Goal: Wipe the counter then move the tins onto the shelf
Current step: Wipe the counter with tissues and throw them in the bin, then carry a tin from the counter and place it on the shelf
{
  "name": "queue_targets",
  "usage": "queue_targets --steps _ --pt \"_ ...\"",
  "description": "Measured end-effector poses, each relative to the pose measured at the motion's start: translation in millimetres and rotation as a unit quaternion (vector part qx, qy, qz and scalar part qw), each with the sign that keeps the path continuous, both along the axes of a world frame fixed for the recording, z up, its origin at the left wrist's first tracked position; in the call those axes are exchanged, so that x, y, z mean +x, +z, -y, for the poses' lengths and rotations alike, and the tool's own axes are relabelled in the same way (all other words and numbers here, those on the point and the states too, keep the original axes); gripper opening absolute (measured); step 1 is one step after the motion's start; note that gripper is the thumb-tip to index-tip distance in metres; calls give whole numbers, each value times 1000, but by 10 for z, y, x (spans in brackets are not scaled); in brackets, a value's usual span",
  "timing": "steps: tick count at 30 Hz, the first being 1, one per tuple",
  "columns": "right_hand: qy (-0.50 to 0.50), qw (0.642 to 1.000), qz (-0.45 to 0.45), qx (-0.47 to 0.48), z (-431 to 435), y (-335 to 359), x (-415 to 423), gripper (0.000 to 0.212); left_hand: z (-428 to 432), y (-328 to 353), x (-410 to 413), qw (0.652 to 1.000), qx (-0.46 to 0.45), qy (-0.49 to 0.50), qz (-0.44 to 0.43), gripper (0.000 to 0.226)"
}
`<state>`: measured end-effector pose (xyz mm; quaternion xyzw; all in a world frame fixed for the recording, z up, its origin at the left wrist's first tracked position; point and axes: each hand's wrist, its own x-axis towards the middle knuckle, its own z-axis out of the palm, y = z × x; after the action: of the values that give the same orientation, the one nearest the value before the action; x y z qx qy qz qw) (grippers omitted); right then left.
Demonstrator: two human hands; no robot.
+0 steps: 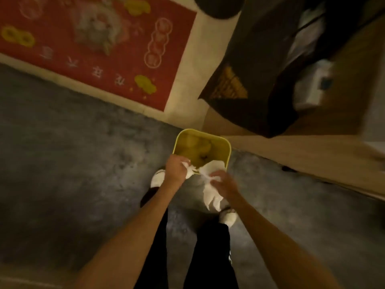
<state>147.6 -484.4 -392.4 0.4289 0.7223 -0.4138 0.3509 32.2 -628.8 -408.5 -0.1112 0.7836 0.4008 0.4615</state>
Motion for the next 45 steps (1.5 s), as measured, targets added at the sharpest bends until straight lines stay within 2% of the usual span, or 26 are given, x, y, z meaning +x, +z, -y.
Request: queue_targets --steps 2,4,6,10,14,16,19,24,29,31,34,37,42,45 --pt "49 998 -3 30 -11 -581 -161 28 -109 -488 -19 986 -19 -161 -47 24" --pt "106 992 2 64 -37 -1098 -256 29 -245 -939 -10 947 -33 -308 -83 29" --pt "155 984 11 83 -81 -1536 -301 29 -380 -1357 29 914 -37 -391 -106 35" --pt "216 971 25 98 -185 -2110 -264 42 -524 -1926 111 911 -51 -400 -88 38" --pt "253 964 25 82 -322 -2026 -68 72 -448 -1921 168 887 -49 -447 -106 60" --pt "260 961 -6 91 -357 -1721 48 71 -333 -1664 201 881 -55 -452 -125 67" --pt "225 969 -19 103 -364 -1033 202 57 -165 -1032 226 864 -59 -474 -158 68" --pt "167 980 -66 89 -334 499 525 26 -50 337 361 856 -58 -490 -154 49" --pt "101 981 -90 141 -447 1930 1188 27 -148 1776 792 856 -64 -489 -156 31" --pt "71 978 -117 159 -531 2287 1601 26 -275 2253 1037 861 -52 -479 -161 27" --pt "26 975 -142 168 -708 2707 2334 26 -574 2835 1562 844 -33 -494 -206 26" --pt "-29 969 -155 192 -995 3004 3093 25 -1071 3264 2186 800 -20 -546 -247 28" --pt "-129 953 -152 228 -1579 3379 4381 18 -2096 3726 3076 678 22 -664 -315 35" --pt "-191 945 -125 234 -1898 3425 5012 20 -2620 3918 3335 649 39 -688 -323 36"
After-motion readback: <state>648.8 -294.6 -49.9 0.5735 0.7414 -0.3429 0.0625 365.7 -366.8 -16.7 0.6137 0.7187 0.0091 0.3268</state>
